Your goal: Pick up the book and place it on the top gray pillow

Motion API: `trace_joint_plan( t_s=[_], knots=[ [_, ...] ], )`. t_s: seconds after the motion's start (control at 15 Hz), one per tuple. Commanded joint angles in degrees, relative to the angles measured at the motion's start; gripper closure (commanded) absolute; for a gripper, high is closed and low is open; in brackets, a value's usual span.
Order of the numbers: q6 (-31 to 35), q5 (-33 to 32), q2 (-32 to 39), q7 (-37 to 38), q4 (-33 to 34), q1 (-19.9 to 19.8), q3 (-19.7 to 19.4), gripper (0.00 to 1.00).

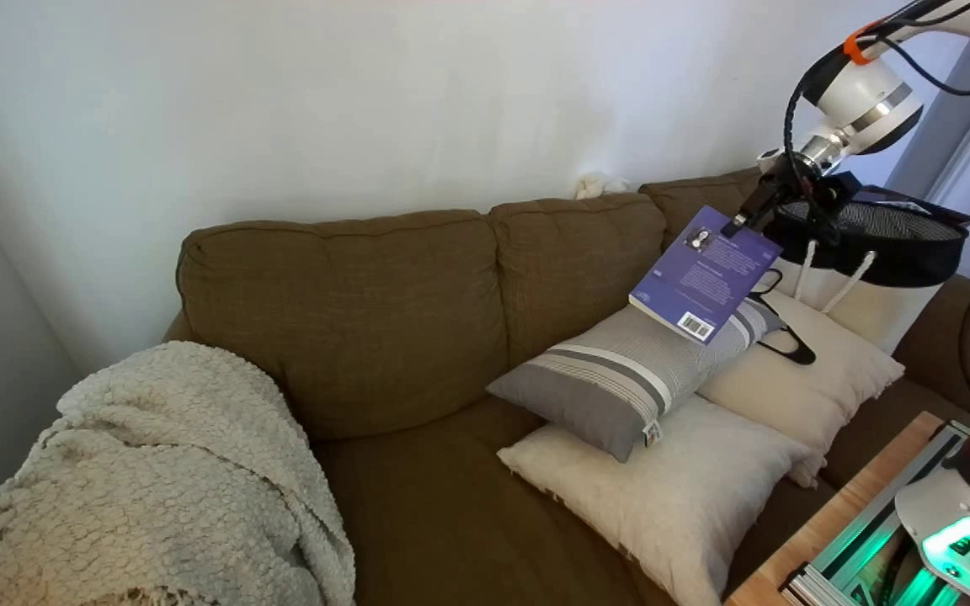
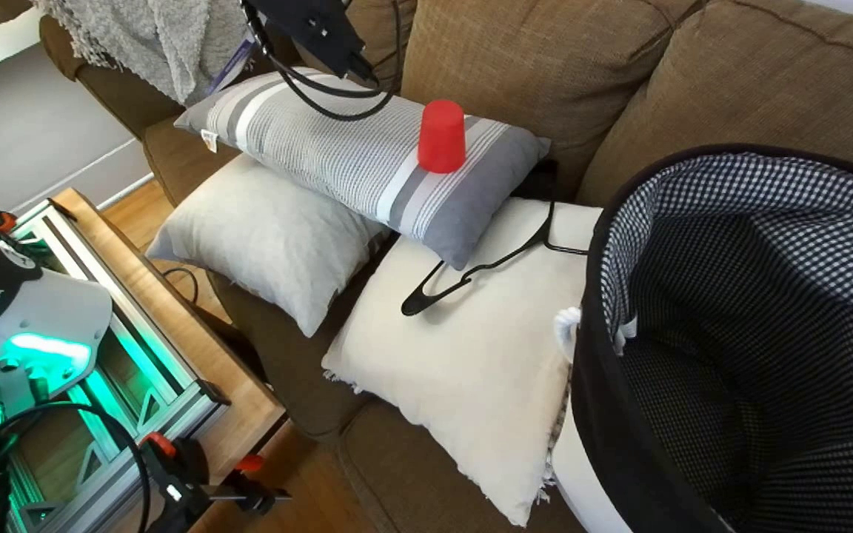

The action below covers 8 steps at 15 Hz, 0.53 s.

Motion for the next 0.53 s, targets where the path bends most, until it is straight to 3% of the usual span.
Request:
trace_joint_plan(
  t_s=[0.0,0.2,0.47],
  knots=[
    [5.98,9.06,0.66,2.29,-4.05,7.31,-6.14,0.97],
    [13.34,11.08,2.11,8.52,-5.74,11.98,-8.11,0.97],
    [22.06,8.45,4.97,18.78,-5.36,15.95,-9.25,0.97]
  ],
)
